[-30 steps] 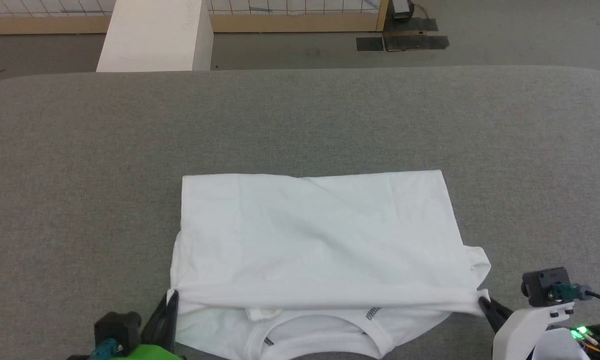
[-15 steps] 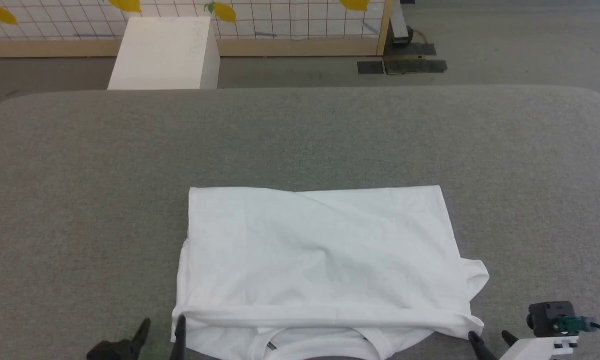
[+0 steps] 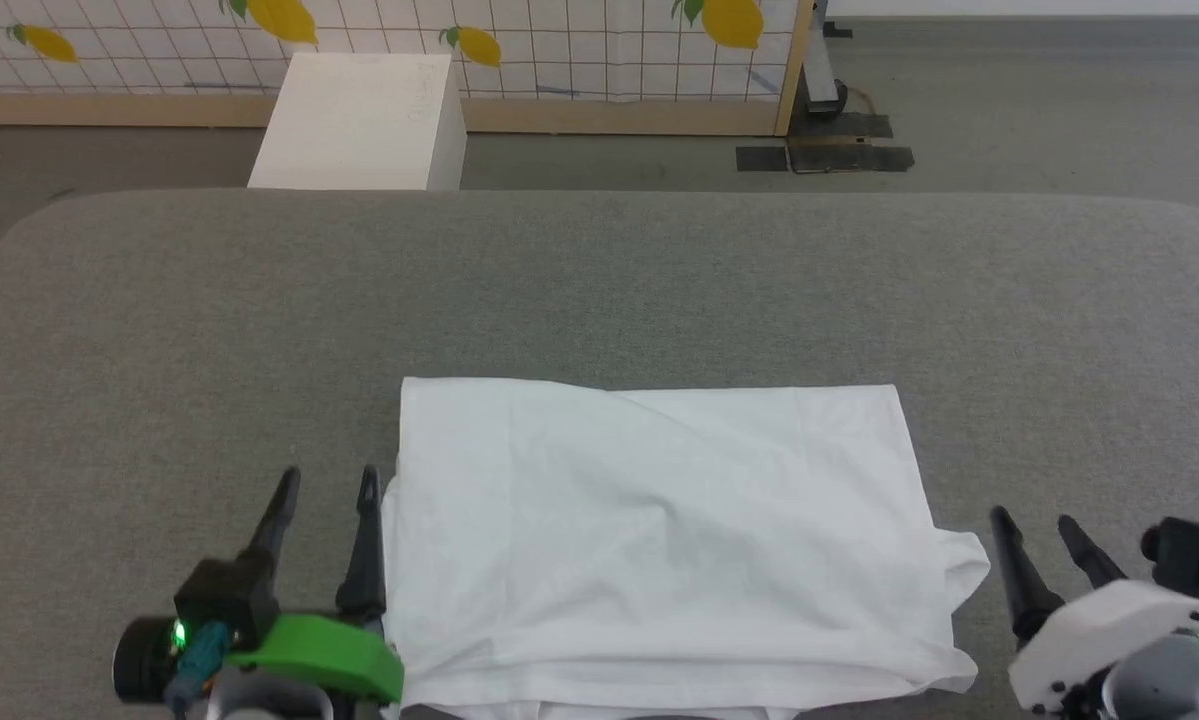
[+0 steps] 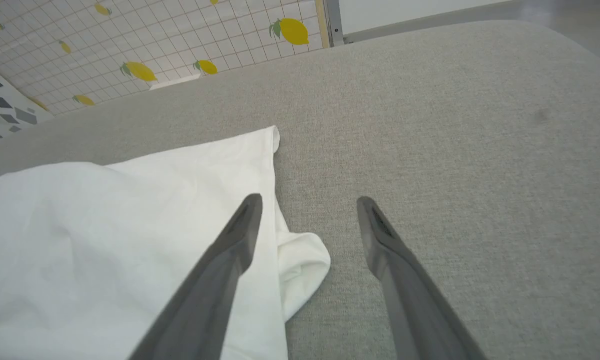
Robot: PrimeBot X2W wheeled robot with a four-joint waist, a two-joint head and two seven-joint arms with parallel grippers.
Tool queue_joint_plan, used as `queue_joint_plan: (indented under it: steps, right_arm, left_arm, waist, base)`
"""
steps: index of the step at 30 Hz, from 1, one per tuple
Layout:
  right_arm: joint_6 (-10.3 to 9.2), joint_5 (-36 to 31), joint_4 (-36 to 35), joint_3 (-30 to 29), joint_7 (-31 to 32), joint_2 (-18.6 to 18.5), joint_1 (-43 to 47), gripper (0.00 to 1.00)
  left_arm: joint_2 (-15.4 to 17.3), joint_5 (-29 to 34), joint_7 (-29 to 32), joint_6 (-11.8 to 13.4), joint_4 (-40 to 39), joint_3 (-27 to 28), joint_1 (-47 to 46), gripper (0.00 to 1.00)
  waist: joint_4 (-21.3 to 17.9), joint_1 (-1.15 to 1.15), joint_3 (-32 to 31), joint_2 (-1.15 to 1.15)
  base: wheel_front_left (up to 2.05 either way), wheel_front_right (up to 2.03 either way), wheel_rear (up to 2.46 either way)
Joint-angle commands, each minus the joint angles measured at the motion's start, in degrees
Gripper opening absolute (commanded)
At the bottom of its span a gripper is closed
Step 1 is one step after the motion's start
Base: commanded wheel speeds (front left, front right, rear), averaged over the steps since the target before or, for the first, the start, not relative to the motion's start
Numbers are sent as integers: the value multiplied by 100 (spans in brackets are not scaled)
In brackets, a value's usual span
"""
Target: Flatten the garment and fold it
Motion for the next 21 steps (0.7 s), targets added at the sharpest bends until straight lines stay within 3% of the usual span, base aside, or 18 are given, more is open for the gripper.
queue_joint_plan:
  steps: [1,9,18,19,20,21]
  right_arm:
    - [-9,47,175,46,-24,14,-192,100]
    - [-9,-13,1707,282,622,15,-1101,100]
    - [-9,-179,2574,514,1651,15,-1532,100]
    - [-9,-107,2589,569,1740,16,-1537,64]
    - [-9,-66,2576,613,1773,16,-1541,39]
    - [-9,-23,2534,654,1758,16,-1543,29]
  left_arm:
    - [-56,73,-42,-58,41,44,-183,100]
    - [-282,351,-44,-243,301,287,-618,100]
    - [-446,536,-44,-392,420,515,-599,100]
    - [-467,550,-44,-410,425,540,-591,100]
    - [-480,560,-44,-428,432,562,-586,100]
    - [-495,572,-44,-448,444,590,-580,100]
  waist:
    - [-6,0,18,0]
    - [-48,0,83,0]
    - [-28,0,150,0]
    - [-21,0,155,0]
    - [-17,0,158,0]
    - [-14,0,162,0]
  base:
    - [0,0,0]
    - [0,0,0]
    - [0,0,0]
    - [0,0,0]
    - [0,0,0]
    - [0,0,0]
